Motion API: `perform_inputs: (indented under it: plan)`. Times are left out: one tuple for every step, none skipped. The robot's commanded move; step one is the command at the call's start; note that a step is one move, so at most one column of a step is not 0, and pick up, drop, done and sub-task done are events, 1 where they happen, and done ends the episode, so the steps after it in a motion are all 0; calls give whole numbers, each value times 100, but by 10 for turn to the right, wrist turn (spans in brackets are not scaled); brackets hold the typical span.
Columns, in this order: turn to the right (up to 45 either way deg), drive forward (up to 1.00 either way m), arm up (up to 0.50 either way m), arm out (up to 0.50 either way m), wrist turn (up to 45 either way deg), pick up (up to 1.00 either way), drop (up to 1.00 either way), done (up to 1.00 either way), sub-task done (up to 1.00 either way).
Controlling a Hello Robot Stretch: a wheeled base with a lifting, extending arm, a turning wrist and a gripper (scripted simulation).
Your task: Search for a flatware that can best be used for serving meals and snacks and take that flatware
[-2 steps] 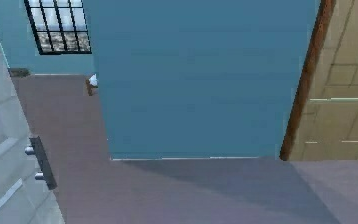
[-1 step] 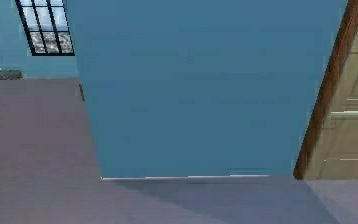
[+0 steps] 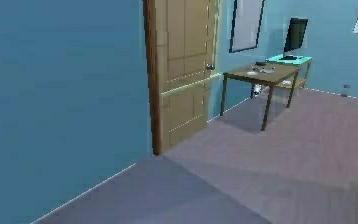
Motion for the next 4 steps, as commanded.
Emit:
perform_inputs:
  plan:
    - [360,0,0,0,0,0,0,0,0]
    - [0,100,0,0,0,0,0,0,0]
    - [0,100,0,0,0,0,0,0,0]
    - [30,0,0,0,0,0,0,0,0]
